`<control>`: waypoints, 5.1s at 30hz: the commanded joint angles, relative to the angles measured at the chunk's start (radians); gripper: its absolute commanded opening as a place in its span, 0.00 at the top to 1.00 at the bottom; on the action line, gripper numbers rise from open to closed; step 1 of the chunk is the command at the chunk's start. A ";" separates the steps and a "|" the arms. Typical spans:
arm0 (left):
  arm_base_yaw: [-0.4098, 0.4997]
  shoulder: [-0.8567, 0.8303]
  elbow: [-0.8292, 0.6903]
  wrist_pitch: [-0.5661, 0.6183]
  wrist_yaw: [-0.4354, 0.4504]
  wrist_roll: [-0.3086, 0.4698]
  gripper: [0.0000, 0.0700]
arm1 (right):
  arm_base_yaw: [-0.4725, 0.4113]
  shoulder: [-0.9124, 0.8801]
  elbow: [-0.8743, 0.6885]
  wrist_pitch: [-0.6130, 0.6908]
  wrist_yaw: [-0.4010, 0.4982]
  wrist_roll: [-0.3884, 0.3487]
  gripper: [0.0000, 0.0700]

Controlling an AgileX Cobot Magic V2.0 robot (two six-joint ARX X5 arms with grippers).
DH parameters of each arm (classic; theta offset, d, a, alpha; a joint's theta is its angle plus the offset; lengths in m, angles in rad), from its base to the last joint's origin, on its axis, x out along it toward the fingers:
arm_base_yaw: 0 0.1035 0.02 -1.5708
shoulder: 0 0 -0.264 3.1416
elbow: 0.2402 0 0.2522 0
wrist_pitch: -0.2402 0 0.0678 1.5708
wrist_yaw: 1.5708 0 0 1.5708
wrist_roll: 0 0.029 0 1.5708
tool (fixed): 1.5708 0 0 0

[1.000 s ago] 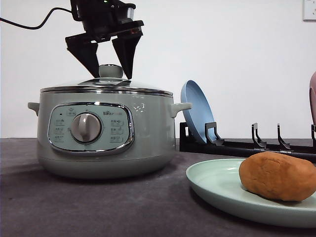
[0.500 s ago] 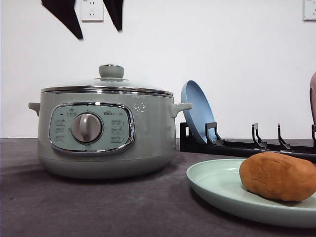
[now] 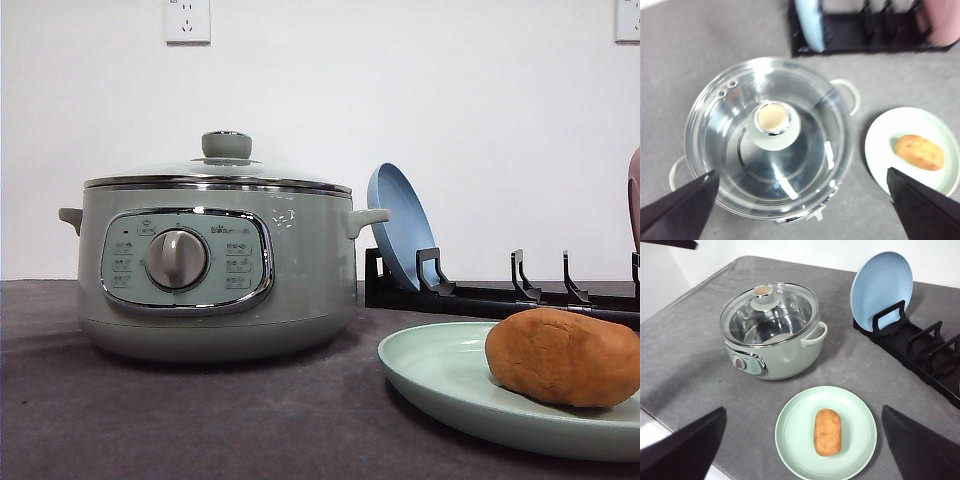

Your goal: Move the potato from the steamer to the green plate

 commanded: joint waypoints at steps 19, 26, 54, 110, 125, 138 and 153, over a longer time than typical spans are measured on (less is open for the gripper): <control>-0.010 -0.802 -0.847 0.420 0.049 -0.155 0.00 | 0.006 0.002 0.019 0.009 0.004 -0.038 0.10; -0.010 -0.862 -0.857 0.407 0.049 -0.158 0.00 | 0.006 0.002 0.019 0.009 0.004 -0.039 0.10; -0.010 -0.865 -0.857 0.406 0.039 -0.159 0.98 | 0.006 0.002 0.019 0.015 0.003 -0.031 0.98; 0.437 -1.421 -1.908 1.140 -0.129 -0.156 0.98 | 0.006 0.002 0.019 0.015 0.003 -0.030 0.98; 0.437 -1.421 -1.908 1.140 -0.129 -0.156 0.98 | 0.006 0.002 0.019 0.015 0.003 -0.030 0.98; 0.437 -1.421 -1.907 1.140 -0.129 -0.156 0.98 | 0.002 0.002 0.018 0.016 0.003 -0.030 0.98; 0.437 -1.421 -1.907 1.140 -0.129 -0.156 0.98 | -0.476 -0.019 -0.269 0.346 0.003 -0.062 0.98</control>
